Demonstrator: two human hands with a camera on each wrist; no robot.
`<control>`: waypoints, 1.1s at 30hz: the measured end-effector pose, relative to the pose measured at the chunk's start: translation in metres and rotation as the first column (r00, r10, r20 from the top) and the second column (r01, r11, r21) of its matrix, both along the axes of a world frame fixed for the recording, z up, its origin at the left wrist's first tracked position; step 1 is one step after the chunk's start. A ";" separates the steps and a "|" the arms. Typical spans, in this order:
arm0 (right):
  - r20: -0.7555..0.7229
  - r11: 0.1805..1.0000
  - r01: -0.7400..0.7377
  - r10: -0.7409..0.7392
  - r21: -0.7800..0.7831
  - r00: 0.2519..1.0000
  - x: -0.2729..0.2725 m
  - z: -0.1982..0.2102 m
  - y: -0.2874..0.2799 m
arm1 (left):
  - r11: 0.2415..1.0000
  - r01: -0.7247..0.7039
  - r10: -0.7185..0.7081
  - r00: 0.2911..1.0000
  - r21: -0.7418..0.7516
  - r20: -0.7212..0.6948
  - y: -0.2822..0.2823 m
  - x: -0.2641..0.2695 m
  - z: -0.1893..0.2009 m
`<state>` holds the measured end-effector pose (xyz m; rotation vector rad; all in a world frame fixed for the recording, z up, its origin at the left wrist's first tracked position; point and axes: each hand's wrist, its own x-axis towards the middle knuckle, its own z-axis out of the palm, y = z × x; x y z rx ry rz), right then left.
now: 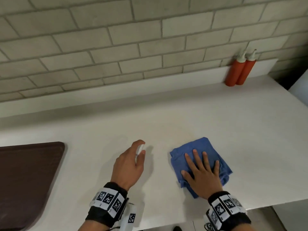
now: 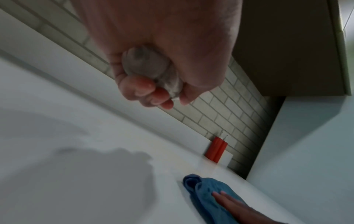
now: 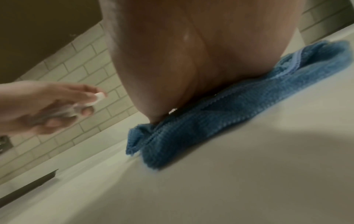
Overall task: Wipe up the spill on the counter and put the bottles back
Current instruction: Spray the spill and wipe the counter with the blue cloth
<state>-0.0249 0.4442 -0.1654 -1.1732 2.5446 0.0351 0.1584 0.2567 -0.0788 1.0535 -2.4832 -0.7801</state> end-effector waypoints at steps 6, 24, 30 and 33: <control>-0.032 0.997 -0.050 0.048 -0.059 0.998 0.009 -0.010 0.021 | 0.994 0.095 -0.091 0.993 -0.048 0.077 -0.019 -0.078 0.006; 0.018 0.998 -0.034 0.033 0.044 0.999 0.000 -0.011 -0.007 | 0.985 0.109 -0.064 0.953 -0.137 0.297 -0.137 -0.151 0.020; 0.114 0.999 -0.034 0.032 0.019 0.993 -0.019 0.014 -0.074 | 0.999 -0.036 0.035 0.968 0.000 0.248 -0.184 -0.094 0.030; 0.117 1.000 -0.002 0.000 0.018 0.993 -0.033 0.014 -0.123 | 0.994 -0.067 0.051 0.982 0.082 0.181 -0.192 -0.055 0.034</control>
